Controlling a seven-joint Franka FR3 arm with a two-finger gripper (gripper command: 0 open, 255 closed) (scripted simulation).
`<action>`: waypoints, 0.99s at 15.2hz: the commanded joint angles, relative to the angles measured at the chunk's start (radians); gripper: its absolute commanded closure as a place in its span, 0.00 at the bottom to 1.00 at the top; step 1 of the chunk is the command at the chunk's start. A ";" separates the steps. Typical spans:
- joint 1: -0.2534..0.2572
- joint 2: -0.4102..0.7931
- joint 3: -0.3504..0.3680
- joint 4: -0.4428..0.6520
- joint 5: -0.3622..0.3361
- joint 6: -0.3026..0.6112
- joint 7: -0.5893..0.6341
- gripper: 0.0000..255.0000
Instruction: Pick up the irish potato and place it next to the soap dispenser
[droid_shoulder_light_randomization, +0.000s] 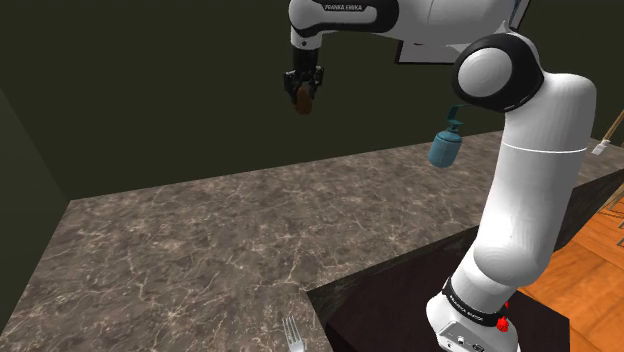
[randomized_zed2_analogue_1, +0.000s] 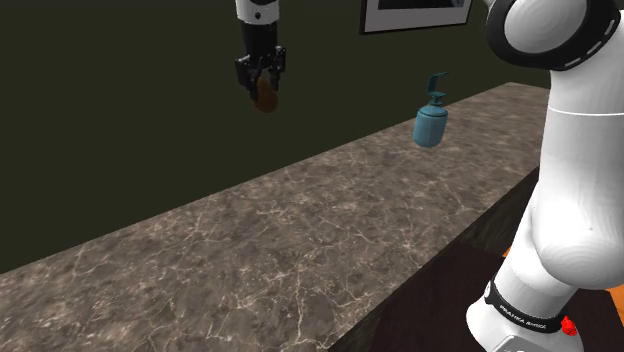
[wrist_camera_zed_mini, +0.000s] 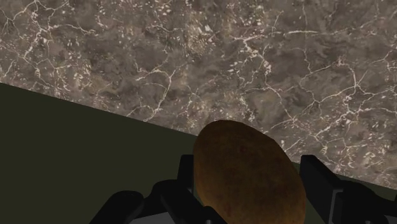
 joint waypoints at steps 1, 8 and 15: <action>0.002 0.010 0.001 0.040 -0.001 -0.031 -0.001 1.00; 0.007 0.055 0.001 0.203 -0.002 -0.148 -0.012 1.00; -0.037 0.006 -0.017 0.179 0.011 -0.166 -0.075 1.00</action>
